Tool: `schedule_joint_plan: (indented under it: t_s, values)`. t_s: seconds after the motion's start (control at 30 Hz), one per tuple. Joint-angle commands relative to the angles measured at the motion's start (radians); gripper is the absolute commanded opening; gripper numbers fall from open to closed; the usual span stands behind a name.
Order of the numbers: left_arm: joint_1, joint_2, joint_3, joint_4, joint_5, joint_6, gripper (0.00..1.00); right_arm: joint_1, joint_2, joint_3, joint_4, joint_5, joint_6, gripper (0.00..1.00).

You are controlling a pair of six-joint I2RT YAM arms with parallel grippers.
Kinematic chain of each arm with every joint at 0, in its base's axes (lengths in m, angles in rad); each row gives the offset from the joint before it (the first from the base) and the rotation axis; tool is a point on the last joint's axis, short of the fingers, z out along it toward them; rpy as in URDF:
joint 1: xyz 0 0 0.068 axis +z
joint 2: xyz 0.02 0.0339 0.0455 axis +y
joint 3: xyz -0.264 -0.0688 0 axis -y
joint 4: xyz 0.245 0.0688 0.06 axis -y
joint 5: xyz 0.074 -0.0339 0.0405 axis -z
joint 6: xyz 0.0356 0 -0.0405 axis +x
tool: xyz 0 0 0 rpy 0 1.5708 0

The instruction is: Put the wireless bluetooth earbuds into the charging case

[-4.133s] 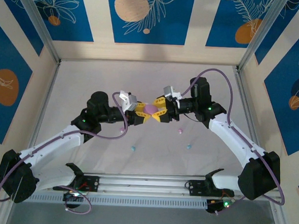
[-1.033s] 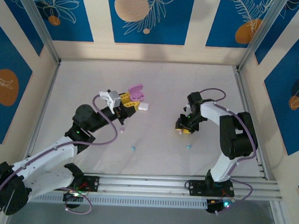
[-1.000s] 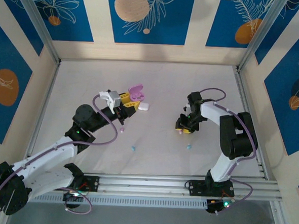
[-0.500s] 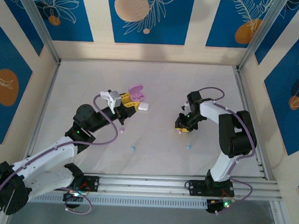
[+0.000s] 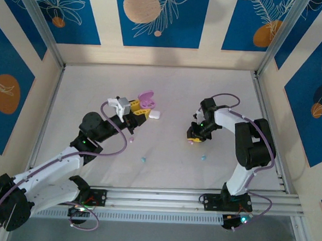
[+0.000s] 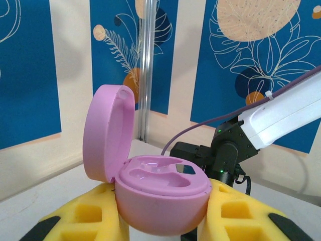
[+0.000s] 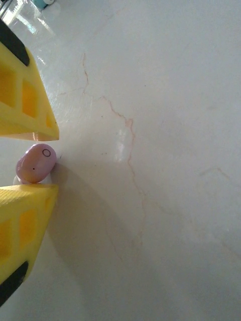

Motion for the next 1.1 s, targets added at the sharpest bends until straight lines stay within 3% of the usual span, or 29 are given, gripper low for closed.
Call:
schedule_joint_plan:
  t_s: [0.0,0.63,0.8,1.07]
  values:
    - [-0.005,-0.002,0.007,0.007,-0.015,-0.005,0.25,0.007,0.011,0.027,-0.04,-0.024,-0.021,0.3]
    - [-0.005,-0.02,0.002,-0.003,-0.019,-0.006,0.26,0.029,-0.052,0.031,-0.088,-0.089,0.003,0.37]
    - [-0.004,-0.03,-0.003,-0.013,-0.026,-0.005,0.26,0.03,-0.063,0.04,-0.075,-0.006,-0.002,0.39]
    - [-0.005,-0.028,-0.001,-0.011,-0.026,-0.004,0.26,0.025,0.026,0.097,-0.032,-0.035,-0.015,0.43]
